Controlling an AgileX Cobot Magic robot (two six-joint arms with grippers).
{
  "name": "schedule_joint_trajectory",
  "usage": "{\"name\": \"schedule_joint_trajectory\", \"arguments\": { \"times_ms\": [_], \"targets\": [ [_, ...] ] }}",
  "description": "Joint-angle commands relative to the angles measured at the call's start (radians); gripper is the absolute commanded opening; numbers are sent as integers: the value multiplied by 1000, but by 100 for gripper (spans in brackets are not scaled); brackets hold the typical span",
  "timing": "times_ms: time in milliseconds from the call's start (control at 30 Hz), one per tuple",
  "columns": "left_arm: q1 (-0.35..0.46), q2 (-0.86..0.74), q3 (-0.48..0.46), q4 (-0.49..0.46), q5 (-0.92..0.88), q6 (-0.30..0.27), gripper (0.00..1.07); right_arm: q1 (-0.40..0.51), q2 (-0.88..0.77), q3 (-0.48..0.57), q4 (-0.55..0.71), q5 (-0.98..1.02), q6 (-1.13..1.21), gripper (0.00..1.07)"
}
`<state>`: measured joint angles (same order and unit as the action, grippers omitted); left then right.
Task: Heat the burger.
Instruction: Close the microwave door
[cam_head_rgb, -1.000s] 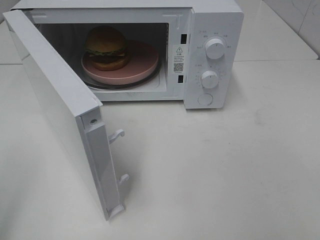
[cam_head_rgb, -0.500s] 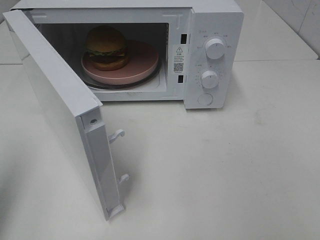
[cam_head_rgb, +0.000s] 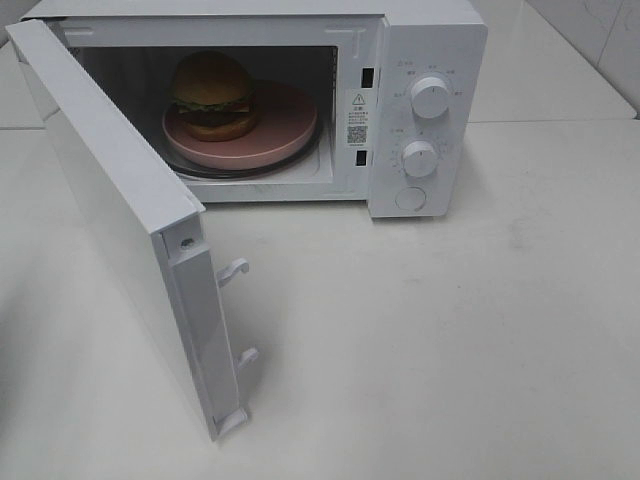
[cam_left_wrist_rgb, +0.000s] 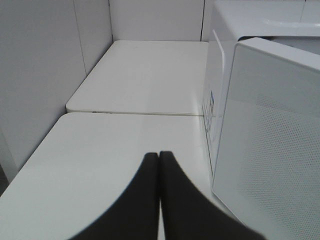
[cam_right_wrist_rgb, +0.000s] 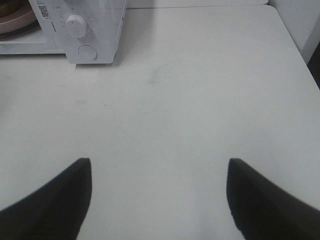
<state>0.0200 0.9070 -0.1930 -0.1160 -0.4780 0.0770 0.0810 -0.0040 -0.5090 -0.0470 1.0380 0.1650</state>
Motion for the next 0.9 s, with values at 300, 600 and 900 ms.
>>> {"name": "schedule_joint_trajectory", "arguments": {
  "times_ms": [300, 600, 900],
  "targets": [
    [1, 315, 5, 345, -315, -246, 0, -8, -25, 0, 2, 0, 0, 72],
    [-57, 485, -22, 365, -427, -241, 0, -8, -25, 0, 2, 0, 0, 72],
    [-259, 609, -50, 166, -490, -163, 0, -8, -25, 0, 2, 0, 0, 72]
  ]
}}
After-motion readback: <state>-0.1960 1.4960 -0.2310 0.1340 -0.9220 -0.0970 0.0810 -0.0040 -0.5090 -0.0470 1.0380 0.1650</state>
